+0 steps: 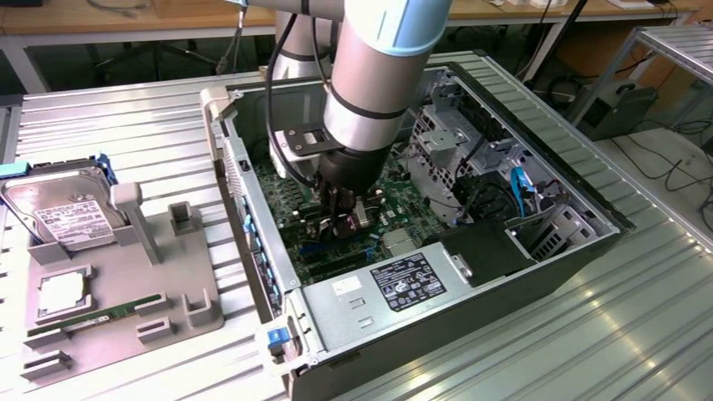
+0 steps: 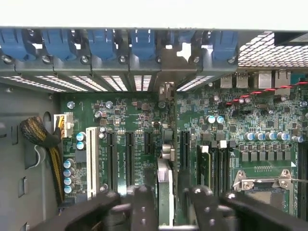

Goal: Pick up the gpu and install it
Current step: 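Insert the gpu into the slot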

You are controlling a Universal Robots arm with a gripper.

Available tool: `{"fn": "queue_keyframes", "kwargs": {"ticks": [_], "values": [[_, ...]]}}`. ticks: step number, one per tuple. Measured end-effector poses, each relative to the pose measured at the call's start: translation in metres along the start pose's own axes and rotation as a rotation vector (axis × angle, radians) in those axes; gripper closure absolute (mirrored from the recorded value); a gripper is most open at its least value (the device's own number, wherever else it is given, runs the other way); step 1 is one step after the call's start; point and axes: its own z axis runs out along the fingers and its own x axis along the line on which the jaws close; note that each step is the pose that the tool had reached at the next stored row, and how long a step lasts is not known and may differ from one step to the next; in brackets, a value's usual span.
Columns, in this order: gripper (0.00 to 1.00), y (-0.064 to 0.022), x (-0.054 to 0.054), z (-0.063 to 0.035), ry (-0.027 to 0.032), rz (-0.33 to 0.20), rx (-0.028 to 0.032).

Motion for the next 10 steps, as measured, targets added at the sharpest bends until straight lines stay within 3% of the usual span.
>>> {"fn": "queue_keyframes", "kwargs": {"ticks": [1,2,6,10], "values": [[0.67,-0.0001,0.000,-0.0002,0.0005,0.000,-0.0003],[0.60,-0.0001,0.000,-0.0003,0.0006,0.000,-0.0003],[0.60,-0.0001,0.000,-0.0007,0.0006,0.000,-0.0004],[0.60,0.0005,-0.001,-0.0120,0.0008,0.000,-0.0004]]}}
